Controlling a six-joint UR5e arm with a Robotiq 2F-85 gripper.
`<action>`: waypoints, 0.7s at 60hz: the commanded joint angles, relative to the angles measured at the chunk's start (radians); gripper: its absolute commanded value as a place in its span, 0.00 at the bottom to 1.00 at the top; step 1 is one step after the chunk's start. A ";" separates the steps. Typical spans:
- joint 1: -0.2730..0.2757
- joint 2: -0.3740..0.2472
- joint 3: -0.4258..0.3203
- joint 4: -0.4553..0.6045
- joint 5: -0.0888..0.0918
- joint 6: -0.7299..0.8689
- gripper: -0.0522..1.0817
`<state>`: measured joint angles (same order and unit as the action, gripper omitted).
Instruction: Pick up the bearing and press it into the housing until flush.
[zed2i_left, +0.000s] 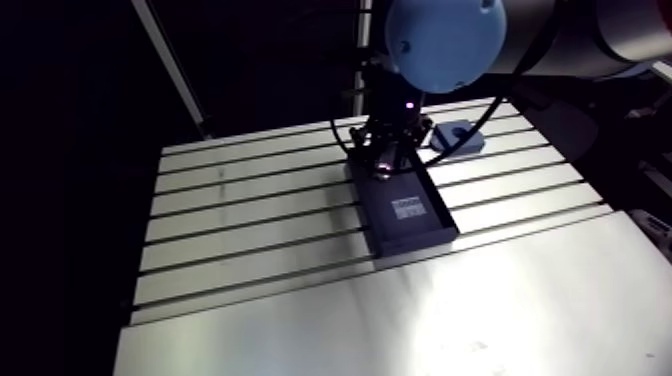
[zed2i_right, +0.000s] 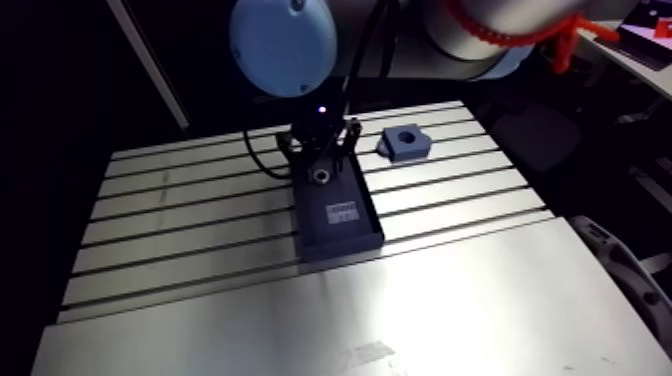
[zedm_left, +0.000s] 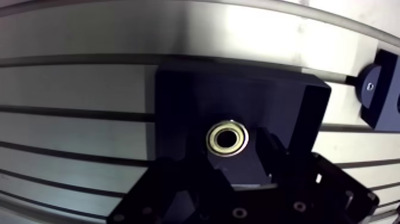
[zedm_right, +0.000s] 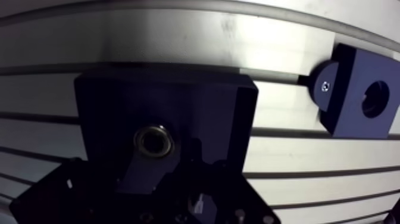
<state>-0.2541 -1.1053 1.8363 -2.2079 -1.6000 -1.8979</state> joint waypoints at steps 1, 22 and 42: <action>-0.001 0.000 0.001 0.000 0.001 0.001 0.44; 0.002 0.000 -0.001 0.000 0.001 0.001 0.44; 0.004 0.002 0.000 0.000 0.001 0.001 0.45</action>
<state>-0.2506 -1.1048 1.8359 -2.2083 -1.5991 -1.8967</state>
